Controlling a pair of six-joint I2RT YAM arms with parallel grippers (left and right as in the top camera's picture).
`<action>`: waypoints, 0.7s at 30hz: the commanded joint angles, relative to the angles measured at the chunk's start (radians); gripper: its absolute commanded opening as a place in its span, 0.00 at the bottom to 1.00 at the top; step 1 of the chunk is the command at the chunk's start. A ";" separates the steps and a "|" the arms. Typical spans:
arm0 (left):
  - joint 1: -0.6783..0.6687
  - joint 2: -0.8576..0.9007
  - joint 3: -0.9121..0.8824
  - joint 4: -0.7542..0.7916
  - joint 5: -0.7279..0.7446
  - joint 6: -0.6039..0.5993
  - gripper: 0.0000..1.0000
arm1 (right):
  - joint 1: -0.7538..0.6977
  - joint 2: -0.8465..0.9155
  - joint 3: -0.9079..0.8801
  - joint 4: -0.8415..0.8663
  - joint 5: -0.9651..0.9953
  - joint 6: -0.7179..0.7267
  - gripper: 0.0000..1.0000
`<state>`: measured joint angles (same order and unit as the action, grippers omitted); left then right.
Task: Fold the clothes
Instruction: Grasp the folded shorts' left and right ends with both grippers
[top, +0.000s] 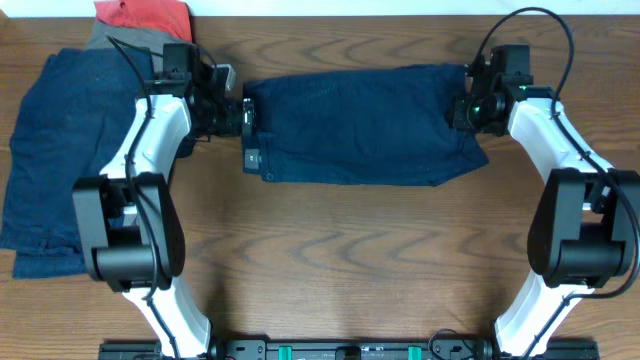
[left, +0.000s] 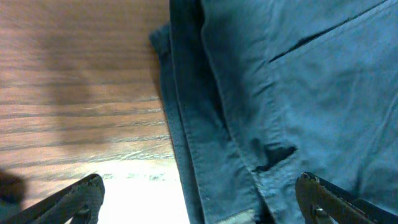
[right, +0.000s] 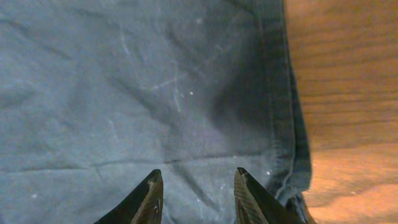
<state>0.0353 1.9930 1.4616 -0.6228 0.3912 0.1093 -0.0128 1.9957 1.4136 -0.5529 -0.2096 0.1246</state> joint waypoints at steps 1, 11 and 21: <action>-0.001 0.042 0.013 0.004 0.071 0.049 0.99 | 0.011 0.015 0.002 0.005 -0.007 -0.011 0.36; -0.004 0.128 0.013 0.027 0.172 0.062 0.99 | 0.014 0.016 0.002 0.017 -0.003 -0.010 0.35; -0.019 0.190 0.013 0.031 0.257 0.057 1.00 | 0.016 0.017 0.002 0.023 0.003 -0.010 0.34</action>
<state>0.0315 2.1300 1.4742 -0.5846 0.6216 0.1623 -0.0093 2.0029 1.4136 -0.5331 -0.2089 0.1242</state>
